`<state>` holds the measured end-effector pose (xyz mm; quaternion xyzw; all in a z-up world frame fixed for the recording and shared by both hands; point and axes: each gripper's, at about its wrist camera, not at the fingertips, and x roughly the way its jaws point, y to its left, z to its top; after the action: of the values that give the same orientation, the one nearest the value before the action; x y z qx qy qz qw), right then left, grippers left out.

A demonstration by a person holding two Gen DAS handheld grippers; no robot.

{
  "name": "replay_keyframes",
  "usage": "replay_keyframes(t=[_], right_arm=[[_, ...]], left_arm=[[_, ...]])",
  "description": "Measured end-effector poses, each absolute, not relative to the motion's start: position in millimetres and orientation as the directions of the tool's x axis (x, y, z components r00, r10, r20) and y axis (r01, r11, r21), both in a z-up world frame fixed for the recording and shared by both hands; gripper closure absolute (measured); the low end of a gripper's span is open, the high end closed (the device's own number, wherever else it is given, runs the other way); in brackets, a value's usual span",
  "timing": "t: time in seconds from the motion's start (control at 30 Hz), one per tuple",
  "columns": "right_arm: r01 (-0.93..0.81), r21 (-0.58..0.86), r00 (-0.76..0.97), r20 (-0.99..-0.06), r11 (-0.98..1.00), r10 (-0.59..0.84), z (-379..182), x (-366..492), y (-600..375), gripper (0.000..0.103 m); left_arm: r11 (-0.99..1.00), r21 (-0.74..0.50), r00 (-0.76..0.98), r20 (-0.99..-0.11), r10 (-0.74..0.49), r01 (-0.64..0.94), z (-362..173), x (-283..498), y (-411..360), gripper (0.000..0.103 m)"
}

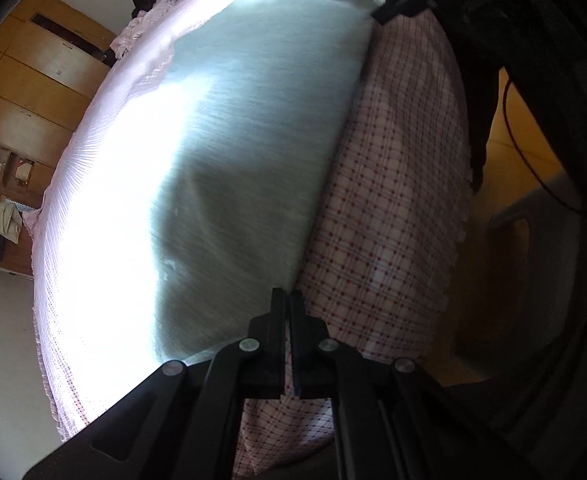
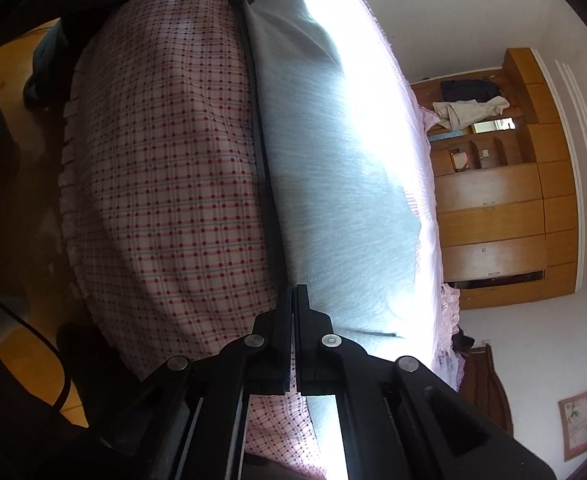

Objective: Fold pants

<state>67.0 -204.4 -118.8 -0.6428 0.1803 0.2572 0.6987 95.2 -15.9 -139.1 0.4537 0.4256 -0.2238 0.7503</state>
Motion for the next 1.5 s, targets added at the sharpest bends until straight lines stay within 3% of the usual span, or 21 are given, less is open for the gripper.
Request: replay_keyframes(t=[0.27,0.3,0.37,0.4,0.43,0.5,0.6,0.73,0.87,1.0,1.07,1.17,1.3,1.5], right_arm=[[-0.551,-0.833,0.827,-0.553,-0.048,0.103,-139.1,71.7,-202.5,0.103],[-0.539,-0.84,0.834,-0.542,-0.058,0.106,-140.9,70.3,-202.6,0.103],[-0.526,-0.847,0.84,-0.531,-0.071,0.109,-141.5,67.0,-203.6,0.103],[-0.523,-0.85,0.842,-0.527,-0.066,0.113,-137.3,65.2,-203.7,0.103],[-0.529,-0.847,0.839,-0.531,-0.047,0.124,-131.1,62.9,-205.1,0.099],[-0.556,-0.831,0.823,-0.547,0.022,0.152,-117.1,56.7,-208.7,0.088],[-0.616,-0.767,0.787,-0.589,0.178,0.186,-84.6,60.8,-219.9,0.085],[-0.65,-0.6,0.74,-0.638,0.466,0.212,-36.4,90.8,-255.8,0.085],[-0.548,-0.357,0.706,-0.682,0.756,0.189,10.6,145.9,-318.0,0.085],[-0.309,0.06,0.639,-0.727,0.949,0.254,42.3,206.3,-406.3,0.085],[-0.214,0.227,0.628,-0.713,0.95,0.312,43.5,222.5,-439.0,0.085],[-0.117,0.331,0.605,-0.724,0.936,0.332,35.7,241.0,-459.7,0.084],[-0.051,0.442,0.561,-0.729,0.896,0.392,16.9,254.8,-465.4,0.081],[0.035,0.589,0.581,-0.669,0.807,0.463,-8.4,268.0,-474.1,0.081]], left_arm=[[0.481,0.49,0.523,-0.849,0.075,0.727,-149.2,95.4,-24.3,0.099],[0.489,0.486,0.518,-0.852,0.077,0.725,-149.0,96.7,-25.5,0.096],[0.534,0.42,0.47,-0.881,0.048,0.733,-142.9,100.5,-27.0,0.08],[0.564,0.365,0.435,-0.9,0.01,0.741,-137.0,101.5,-27.9,0.067],[0.584,0.319,0.41,-0.911,-0.027,0.747,-130.8,102.3,-27.5,0.061],[0.615,0.237,0.372,-0.923,-0.099,0.752,-118.1,103.6,-29.2,0.061],[0.653,0.158,0.346,-0.923,-0.169,0.741,-103.6,112.3,-33.7,0.061],[0.701,0.139,0.373,-0.908,-0.192,0.7,-92.9,134.7,-39.8,0.061],[0.753,0.222,0.437,-0.894,-0.096,0.619,-98.2,167.6,-47.8,0.061],[0.812,0.166,0.43,-0.896,-0.113,0.56,-103.1,192.0,-46.1,0.061],[0.822,0.177,0.45,-0.887,-0.105,0.541,-104.7,198.1,-45.3,0.061],[0.832,0.231,0.497,-0.866,-0.062,0.505,-106.4,206.7,-46.4,0.061],[0.854,0.195,0.502,-0.86,-0.086,0.482,-108.9,219.4,-41.4,0.061],[0.851,0.206,0.524,-0.847,-0.091,0.483,-120.2,225.6,-30.1,0.053]])
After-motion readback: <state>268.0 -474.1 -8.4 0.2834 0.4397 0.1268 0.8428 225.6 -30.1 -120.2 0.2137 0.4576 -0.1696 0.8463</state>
